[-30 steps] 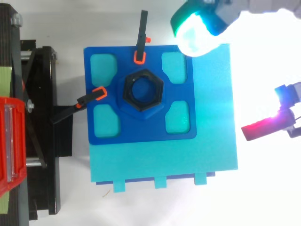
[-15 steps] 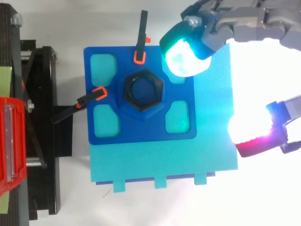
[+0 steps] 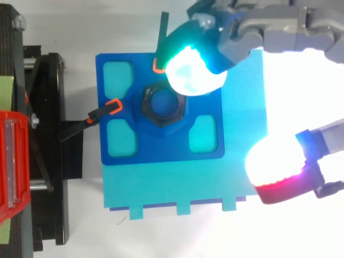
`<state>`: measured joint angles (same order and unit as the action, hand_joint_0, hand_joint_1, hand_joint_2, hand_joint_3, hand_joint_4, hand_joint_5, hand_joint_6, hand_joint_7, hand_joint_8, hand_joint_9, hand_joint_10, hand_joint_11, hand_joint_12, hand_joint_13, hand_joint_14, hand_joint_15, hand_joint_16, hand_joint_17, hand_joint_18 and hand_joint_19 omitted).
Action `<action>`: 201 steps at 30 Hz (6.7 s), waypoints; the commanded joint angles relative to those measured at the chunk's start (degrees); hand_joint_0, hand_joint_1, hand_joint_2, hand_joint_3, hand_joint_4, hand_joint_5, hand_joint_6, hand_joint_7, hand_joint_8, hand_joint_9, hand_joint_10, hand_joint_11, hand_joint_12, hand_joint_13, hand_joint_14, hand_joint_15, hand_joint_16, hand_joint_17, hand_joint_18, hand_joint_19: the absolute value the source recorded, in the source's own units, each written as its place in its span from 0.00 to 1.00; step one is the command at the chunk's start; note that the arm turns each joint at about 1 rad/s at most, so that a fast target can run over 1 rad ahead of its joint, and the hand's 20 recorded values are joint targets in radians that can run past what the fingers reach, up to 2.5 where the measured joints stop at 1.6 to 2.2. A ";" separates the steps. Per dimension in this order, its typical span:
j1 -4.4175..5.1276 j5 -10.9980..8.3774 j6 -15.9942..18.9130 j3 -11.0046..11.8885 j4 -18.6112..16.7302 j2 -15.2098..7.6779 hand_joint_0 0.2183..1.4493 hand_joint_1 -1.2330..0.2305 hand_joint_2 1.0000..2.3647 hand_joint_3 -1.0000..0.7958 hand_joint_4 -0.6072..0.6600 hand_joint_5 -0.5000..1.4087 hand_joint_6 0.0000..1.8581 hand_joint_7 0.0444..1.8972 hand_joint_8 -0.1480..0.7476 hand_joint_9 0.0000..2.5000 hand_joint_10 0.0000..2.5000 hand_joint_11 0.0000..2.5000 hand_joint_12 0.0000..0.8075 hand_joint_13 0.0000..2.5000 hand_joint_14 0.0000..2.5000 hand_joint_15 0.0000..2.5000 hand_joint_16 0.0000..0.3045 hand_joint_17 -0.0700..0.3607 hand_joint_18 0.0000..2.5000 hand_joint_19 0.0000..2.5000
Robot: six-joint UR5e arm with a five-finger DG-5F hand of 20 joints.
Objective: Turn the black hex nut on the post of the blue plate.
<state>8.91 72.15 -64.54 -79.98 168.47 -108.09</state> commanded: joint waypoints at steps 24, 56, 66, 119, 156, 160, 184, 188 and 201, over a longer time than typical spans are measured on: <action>1.82 -0.87 -0.24 1.40 -5.44 -8.72 0.22 0.40 0.00 0.28 0.58 0.14 0.27 0.38 0.42 0.15 0.00 0.06 0.40 0.15 0.00 0.07 0.18 0.45 0.10 0.19; 0.85 -0.26 0.11 1.58 -8.07 -12.50 0.21 0.43 0.00 0.28 0.61 0.15 0.27 0.39 0.43 0.14 0.00 0.05 0.41 0.13 0.00 0.06 0.18 0.45 0.08 0.19; 0.23 0.10 0.55 1.58 -8.07 -12.50 0.24 0.32 0.00 0.28 0.58 0.14 0.27 0.39 0.41 0.12 0.00 0.05 0.40 0.12 0.00 0.06 0.17 0.44 0.08 0.18; -1.17 2.56 -1.91 1.49 -8.51 -12.50 0.26 0.24 0.00 0.28 0.58 0.13 0.27 0.44 0.40 0.10 0.00 0.05 0.39 0.12 0.00 0.05 0.16 0.42 0.09 0.17; -1.17 2.21 -2.87 1.40 -8.43 -12.50 0.18 0.34 0.00 0.28 0.61 0.14 0.27 0.42 0.45 0.10 0.00 0.05 0.45 0.11 0.00 0.05 0.19 0.46 0.09 0.19; -1.08 2.21 -3.14 1.40 -8.51 -12.50 0.18 0.34 0.00 0.28 0.62 0.14 0.27 0.42 0.45 0.10 0.00 0.05 0.45 0.11 0.00 0.05 0.19 0.46 0.09 0.19; -0.91 1.94 -3.75 0.97 -9.22 -12.59 0.17 0.38 0.00 0.28 0.62 0.14 0.27 0.42 0.45 0.10 0.00 0.05 0.45 0.11 0.00 0.05 0.19 0.47 0.09 0.19; -0.91 1.94 -3.75 0.97 -9.22 -12.50 0.17 0.41 0.00 0.28 0.62 0.14 0.27 0.42 0.46 0.10 0.00 0.04 0.46 0.11 0.00 0.05 0.20 0.48 0.09 0.19; -0.82 1.50 -3.84 0.88 -9.83 -12.59 0.17 0.44 0.00 0.28 0.63 0.14 0.27 0.42 0.46 0.10 0.00 0.05 0.46 0.11 0.00 0.05 0.20 0.48 0.09 0.20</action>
<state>8.06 73.67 -68.37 -79.08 158.72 -120.67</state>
